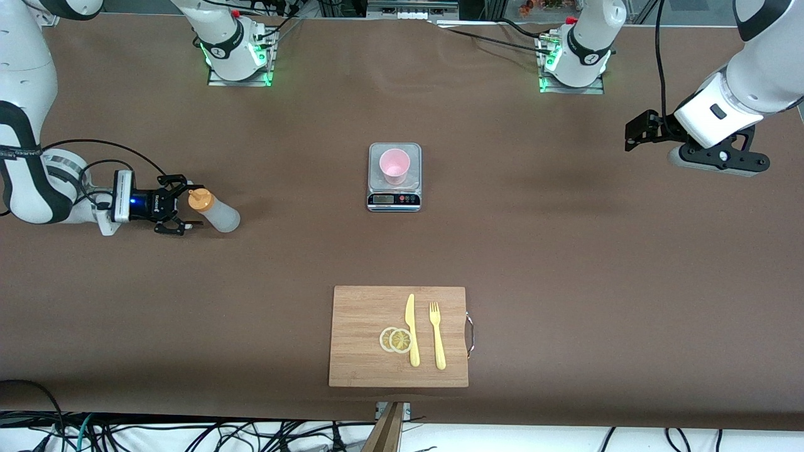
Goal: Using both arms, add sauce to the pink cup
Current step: 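Reach the right gripper to the orange-capped sauce bottle and grasp it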
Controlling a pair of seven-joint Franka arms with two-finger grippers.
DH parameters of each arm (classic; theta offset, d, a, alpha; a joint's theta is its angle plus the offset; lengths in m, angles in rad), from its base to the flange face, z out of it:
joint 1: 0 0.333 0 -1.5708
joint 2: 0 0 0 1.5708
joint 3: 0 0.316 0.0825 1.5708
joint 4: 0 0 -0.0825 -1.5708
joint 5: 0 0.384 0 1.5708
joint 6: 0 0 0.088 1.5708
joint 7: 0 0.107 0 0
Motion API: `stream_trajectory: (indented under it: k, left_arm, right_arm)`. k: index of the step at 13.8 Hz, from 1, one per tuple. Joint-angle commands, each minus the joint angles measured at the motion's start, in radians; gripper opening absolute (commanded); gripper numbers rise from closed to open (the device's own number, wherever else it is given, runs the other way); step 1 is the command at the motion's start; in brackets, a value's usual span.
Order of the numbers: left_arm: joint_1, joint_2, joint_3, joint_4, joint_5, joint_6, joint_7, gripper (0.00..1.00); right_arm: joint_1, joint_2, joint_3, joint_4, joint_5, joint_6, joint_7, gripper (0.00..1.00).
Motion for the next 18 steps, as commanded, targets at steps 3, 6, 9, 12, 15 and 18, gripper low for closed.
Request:
stream_trajectory:
  k: [3, 6, 9, 12, 15, 18]
  left_arm:
    - [-0.006, 0.005, 0.001, 0.022, 0.019, -0.024, -0.013, 1.0]
    - [-0.004, 0.005, 0.001, 0.022, 0.017, -0.035, -0.015, 1.0]
    - [-0.004, 0.005, 0.001, 0.024, 0.019, -0.035, -0.015, 1.0]
    - [-0.004, 0.005, 0.001, 0.022, 0.019, -0.038, -0.013, 1.0]
    - [-0.004, 0.005, 0.001, 0.022, 0.019, -0.046, -0.013, 1.0]
    - [-0.004, 0.005, 0.001, 0.022, 0.019, -0.047, -0.013, 1.0]
  right_arm:
    - [0.029, 0.033, 0.0, 0.011, 0.034, -0.008, -0.029, 1.0]
    - [0.04, 0.054, 0.0, 0.008, 0.04, -0.008, -0.056, 1.0]
    - [0.046, 0.065, 0.014, 0.005, 0.063, -0.008, -0.076, 1.0]
    - [0.048, 0.074, 0.029, 0.01, 0.078, -0.008, -0.078, 0.88]
    - [0.06, 0.074, 0.036, 0.013, 0.078, -0.008, -0.079, 0.66]
    - [0.062, 0.074, 0.036, 0.021, 0.093, -0.008, -0.066, 0.22]
